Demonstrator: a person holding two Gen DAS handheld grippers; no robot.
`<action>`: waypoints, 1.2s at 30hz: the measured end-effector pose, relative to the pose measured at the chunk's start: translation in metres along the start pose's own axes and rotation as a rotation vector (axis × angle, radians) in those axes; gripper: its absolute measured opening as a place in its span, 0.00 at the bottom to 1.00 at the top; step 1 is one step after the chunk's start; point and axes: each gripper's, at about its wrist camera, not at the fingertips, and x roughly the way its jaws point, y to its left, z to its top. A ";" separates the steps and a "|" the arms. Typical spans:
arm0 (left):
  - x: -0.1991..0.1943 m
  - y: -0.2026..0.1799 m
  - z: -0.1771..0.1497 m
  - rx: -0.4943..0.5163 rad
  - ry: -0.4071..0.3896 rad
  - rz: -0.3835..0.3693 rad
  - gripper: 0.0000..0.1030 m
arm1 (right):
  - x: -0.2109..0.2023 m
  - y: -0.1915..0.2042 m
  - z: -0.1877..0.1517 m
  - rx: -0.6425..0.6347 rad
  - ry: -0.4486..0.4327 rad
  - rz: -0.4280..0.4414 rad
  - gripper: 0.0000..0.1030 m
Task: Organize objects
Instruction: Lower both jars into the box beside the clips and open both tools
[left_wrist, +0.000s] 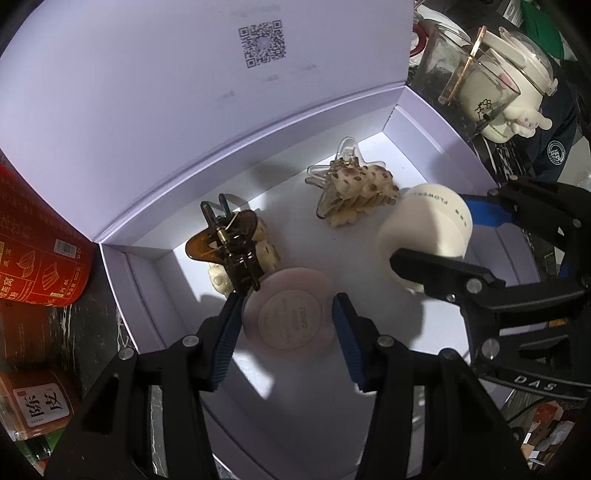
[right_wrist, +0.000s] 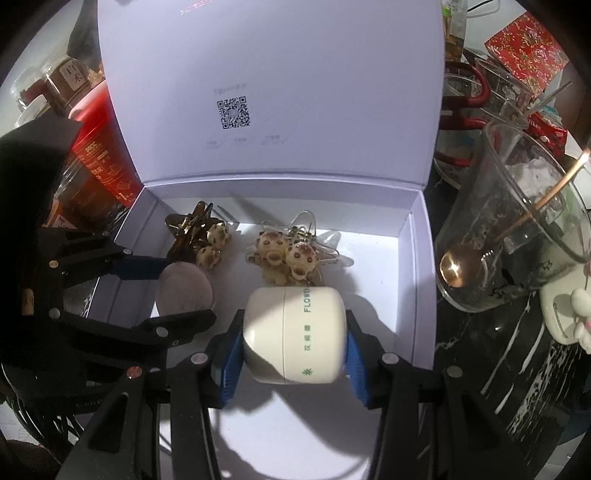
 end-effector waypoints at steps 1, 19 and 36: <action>0.000 -0.001 0.000 0.001 0.000 0.003 0.47 | 0.000 0.000 0.000 0.000 0.000 -0.001 0.48; -0.004 -0.024 -0.012 -0.024 0.019 0.079 0.49 | -0.019 0.006 -0.011 -0.014 -0.029 -0.067 0.70; -0.056 -0.049 -0.033 -0.079 -0.035 0.046 0.65 | -0.084 0.020 -0.009 -0.027 -0.082 -0.149 0.70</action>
